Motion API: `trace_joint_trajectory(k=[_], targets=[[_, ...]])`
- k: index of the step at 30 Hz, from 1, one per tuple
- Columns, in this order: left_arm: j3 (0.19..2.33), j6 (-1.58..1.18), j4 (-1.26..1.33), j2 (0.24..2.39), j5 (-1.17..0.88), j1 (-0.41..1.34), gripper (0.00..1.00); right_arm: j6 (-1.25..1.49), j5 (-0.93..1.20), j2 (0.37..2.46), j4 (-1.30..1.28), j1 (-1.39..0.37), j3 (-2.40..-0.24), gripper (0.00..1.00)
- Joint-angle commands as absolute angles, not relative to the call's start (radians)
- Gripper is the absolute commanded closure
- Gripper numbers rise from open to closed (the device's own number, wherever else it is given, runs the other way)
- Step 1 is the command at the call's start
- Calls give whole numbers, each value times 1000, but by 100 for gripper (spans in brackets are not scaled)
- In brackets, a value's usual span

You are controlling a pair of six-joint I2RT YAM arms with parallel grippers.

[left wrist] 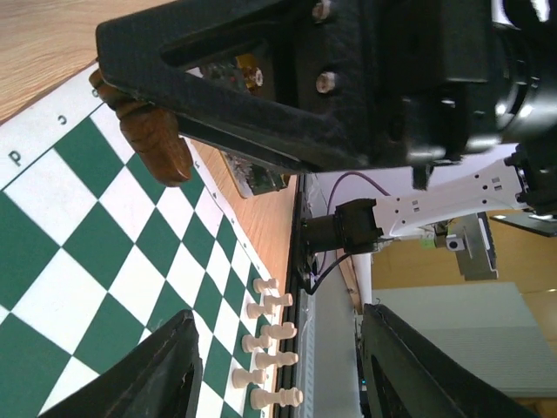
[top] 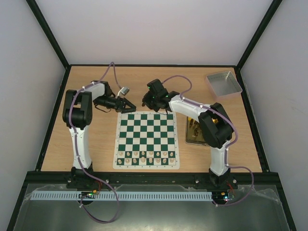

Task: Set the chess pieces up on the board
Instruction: Place the chess piece at the center of the board.

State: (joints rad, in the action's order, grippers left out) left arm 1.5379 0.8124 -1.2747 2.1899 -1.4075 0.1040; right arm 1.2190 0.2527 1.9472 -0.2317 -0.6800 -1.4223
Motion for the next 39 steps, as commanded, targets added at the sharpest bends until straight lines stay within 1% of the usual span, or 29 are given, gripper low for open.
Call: trace_joint_trajectory(k=[1,5,9,13,24,28,30,31,32,33,34,35,36,37,39], targets=[[1554,833,-1294,2229,-1455,104,48,1304,185,1980,-179,-713,-1476,93],[1561,827,-1295,2248,-1452,103,46,1330,175,1988,-169,-736,-1501,93],[1566,826,-1295,2268,-1453,92,47,1336,169,1994,-178,-755,-1524,93],[1575,823,-1295,2286,-1450,86,54,1343,168,1998,-177,-769,-1529,94],[1606,819,-1292,2288,-1428,20,58,1345,154,1998,-169,-785,-1514,94],[1610,749,-1253,2262,-1386,-5,59,1337,150,1989,-166,-784,-1502,94],[1589,666,-1154,2206,-1327,-7,59,1330,147,1982,-168,-785,-1500,94],[1551,549,-1021,2153,-1264,-2,59,1325,142,1979,-172,-784,-1500,94],[1490,380,-838,2069,-1163,4,59,1322,138,1975,-174,-785,-1499,94],[1404,237,-644,1976,-1015,15,59,1319,133,1972,-176,-785,-1497,94],[1329,182,-519,1872,-883,34,59,1316,129,1966,-176,-785,-1494,94],[1278,173,-454,1783,-771,60,58,1313,124,1963,-177,-784,-1493,94],[1232,154,-395,1715,-705,81,57,1311,120,1961,-178,-784,-1490,94],[1199,120,-352,1667,-693,88,57,1309,117,1958,-178,-784,-1489,94],[1182,77,-339,1641,-742,89,59,1314,114,1958,-173,-785,-1481,94]])
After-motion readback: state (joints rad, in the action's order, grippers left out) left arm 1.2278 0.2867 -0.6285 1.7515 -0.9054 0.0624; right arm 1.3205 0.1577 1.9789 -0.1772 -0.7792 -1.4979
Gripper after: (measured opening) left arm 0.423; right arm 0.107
